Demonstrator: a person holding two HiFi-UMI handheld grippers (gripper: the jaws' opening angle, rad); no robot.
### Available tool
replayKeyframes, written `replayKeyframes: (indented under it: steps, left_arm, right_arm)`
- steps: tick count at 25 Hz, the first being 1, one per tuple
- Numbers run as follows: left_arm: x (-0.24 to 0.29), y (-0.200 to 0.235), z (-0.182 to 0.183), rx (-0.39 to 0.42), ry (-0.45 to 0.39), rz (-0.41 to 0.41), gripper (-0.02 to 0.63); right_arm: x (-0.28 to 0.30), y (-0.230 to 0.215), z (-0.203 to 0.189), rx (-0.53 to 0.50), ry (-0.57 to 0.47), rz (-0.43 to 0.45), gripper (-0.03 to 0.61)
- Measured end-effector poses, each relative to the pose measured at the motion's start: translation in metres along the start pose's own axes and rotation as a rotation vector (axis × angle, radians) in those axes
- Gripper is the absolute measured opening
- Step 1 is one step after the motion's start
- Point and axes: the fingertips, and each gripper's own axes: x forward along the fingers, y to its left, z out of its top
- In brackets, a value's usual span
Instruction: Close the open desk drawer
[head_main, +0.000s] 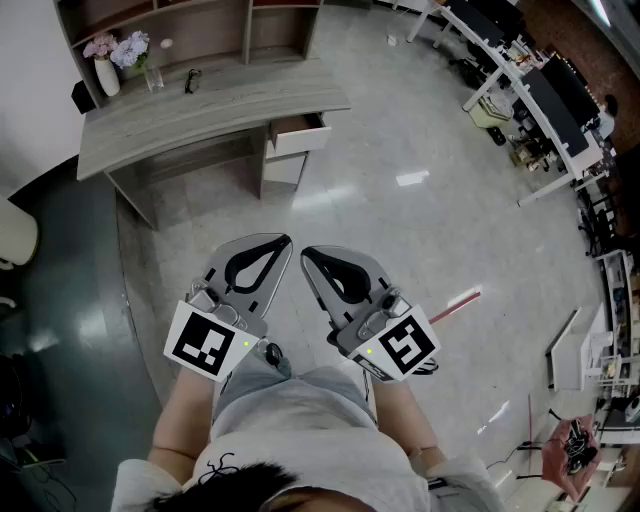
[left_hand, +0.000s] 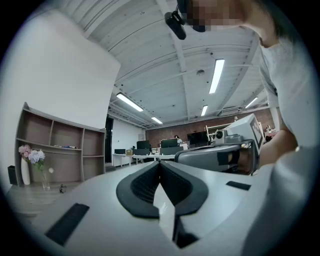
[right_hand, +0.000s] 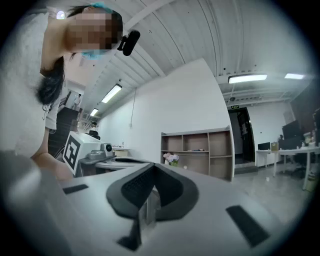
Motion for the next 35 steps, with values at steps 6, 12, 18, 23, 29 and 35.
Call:
replayKeyframes:
  steps: [6, 12, 18, 23, 29, 35]
  left_arm:
    - [-0.008, 0.000, -0.002, -0.003, 0.001, 0.001, 0.011]
    - [-0.013, 0.001, 0.000, 0.011, -0.004, 0.004, 0.011]
    - [-0.019, 0.010, -0.004, 0.005, -0.003, 0.029, 0.011]
    - [-0.020, 0.024, -0.007, 0.011, -0.011, 0.073, 0.011]
    - [-0.013, 0.045, -0.004, 0.017, -0.021, 0.125, 0.011]
    - [0.021, 0.071, -0.010, 0.011, -0.012, 0.152, 0.011]
  right_arm:
    - [0.002, 0.008, -0.002, -0.001, 0.005, 0.002, 0.009]
    - [0.003, 0.015, -0.001, -0.004, 0.009, 0.004, 0.009]
    - [0.008, 0.019, -0.001, -0.013, 0.008, 0.027, 0.009]
    - [0.014, 0.010, -0.003, -0.041, 0.019, 0.034, 0.009]
    - [0.023, -0.013, -0.001, -0.015, 0.010, 0.042, 0.008]
    - [0.040, -0.055, -0.004, -0.004, -0.003, 0.049, 0.008]
